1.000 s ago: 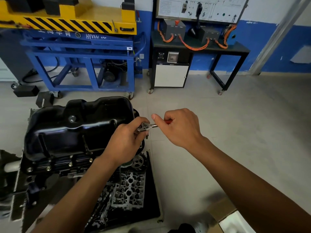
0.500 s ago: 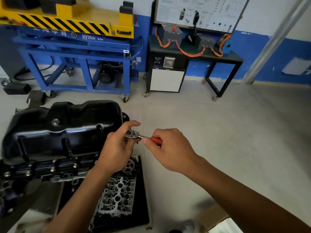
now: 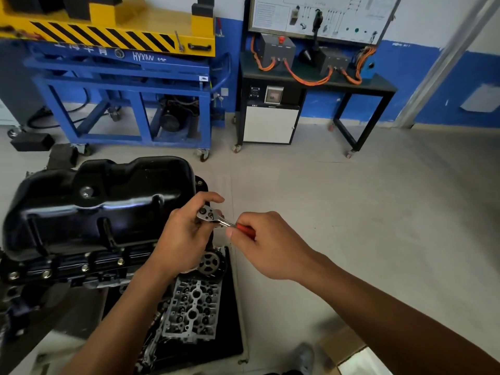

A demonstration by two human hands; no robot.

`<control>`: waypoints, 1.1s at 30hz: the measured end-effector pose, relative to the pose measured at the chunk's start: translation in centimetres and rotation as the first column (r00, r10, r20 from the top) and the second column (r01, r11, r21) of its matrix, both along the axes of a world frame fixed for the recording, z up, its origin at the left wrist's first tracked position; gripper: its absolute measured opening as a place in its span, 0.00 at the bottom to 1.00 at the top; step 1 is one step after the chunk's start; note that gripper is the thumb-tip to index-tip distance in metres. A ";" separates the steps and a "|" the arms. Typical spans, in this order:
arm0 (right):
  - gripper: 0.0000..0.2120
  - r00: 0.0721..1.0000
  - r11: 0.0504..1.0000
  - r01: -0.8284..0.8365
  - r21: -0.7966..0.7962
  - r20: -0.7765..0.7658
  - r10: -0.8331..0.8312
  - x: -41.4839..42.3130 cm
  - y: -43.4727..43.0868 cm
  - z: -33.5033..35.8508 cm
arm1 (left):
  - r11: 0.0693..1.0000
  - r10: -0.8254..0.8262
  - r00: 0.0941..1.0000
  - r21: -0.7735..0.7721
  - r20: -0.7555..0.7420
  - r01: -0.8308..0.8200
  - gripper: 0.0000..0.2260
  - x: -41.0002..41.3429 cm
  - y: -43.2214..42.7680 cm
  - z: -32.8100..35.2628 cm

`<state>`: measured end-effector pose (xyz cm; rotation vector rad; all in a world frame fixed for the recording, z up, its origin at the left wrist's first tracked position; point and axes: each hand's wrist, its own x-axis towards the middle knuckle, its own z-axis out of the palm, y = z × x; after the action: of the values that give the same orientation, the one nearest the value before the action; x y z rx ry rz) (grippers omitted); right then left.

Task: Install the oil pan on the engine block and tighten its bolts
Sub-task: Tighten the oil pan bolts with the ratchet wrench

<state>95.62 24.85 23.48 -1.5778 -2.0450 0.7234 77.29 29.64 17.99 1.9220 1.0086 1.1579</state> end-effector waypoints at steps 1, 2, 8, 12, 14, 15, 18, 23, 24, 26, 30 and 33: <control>0.17 1.000 1.000 0.001 0.008 0.015 -0.001 0.1 0.3 0.2 | 1.000 0.008 1.000 -0.024 0.030 -0.007 0.21 0.2 0.1 -0.1; 0.17 0.999 1.000 0.007 0.020 0.035 -0.007 0.2 0.5 0.3 | 0.997 0.012 0.996 -0.075 0.084 -0.005 0.22 0.6 0.1 -0.1; 0.17 0.997 0.997 0.069 0.017 0.025 -0.069 0.2 0.9 -0.1 | 0.954 0.002 0.800 -0.240 0.600 0.178 0.24 2.1 -0.2 -0.6; 0.17 0.998 0.998 0.061 -0.017 -0.032 -0.062 -0.7 0.8 -0.6 | 0.954 0.218 0.854 -0.289 0.472 -0.084 0.18 3.7 0.3 0.0; 0.17 0.999 0.999 0.031 -0.023 -0.032 -0.031 -1.0 0.6 -0.7 | 0.932 0.310 0.850 -0.314 0.425 -0.183 0.22 4.1 0.4 0.4; 0.17 0.999 1.000 0.014 -0.019 -0.030 -0.014 -1.1 0.6 -0.7 | 0.921 0.342 0.839 -0.330 0.424 -0.209 0.24 4.1 0.6 0.4; 0.18 1.000 1.000 -0.004 0.025 0.016 0.004 -0.7 0.7 -0.4 | 0.929 0.290 0.848 -0.342 0.444 -0.138 0.24 3.8 1.1 0.3; 0.28 0.995 0.983 0.047 0.179 0.081 -0.062 0.4 2.8 -0.2 | 0.902 0.290 0.849 -0.423 0.443 -0.087 0.18 3.5 1.4 -0.1; 0.28 0.995 0.978 0.067 0.200 0.062 -0.081 0.6 3.6 -0.3 | 0.897 0.288 0.842 -0.436 0.455 -0.071 0.16 3.4 1.4 -0.2; 0.26 0.993 0.967 0.116 0.226 -0.051 -0.107 1.0 5.4 -0.3 | 0.903 0.205 0.847 -0.429 0.490 0.030 0.19 3.0 1.4 -0.4; 0.25 0.938 0.895 0.306 0.324 -0.261 -0.227 -0.3 10.3 -0.4 | 0.910 0.042 0.875 -0.379 0.482 0.165 0.20 2.6 1.8 0.1; 0.26 0.833 0.867 0.459 0.195 -0.432 -0.344 -2.5 13.4 -0.6 | 0.895 0.011 0.880 -0.397 0.475 0.203 0.19 3.0 2.4 0.3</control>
<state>93.08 38.25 22.91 -1.4866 -1.3897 0.4912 80.30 32.01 18.26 1.2384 0.8038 1.1424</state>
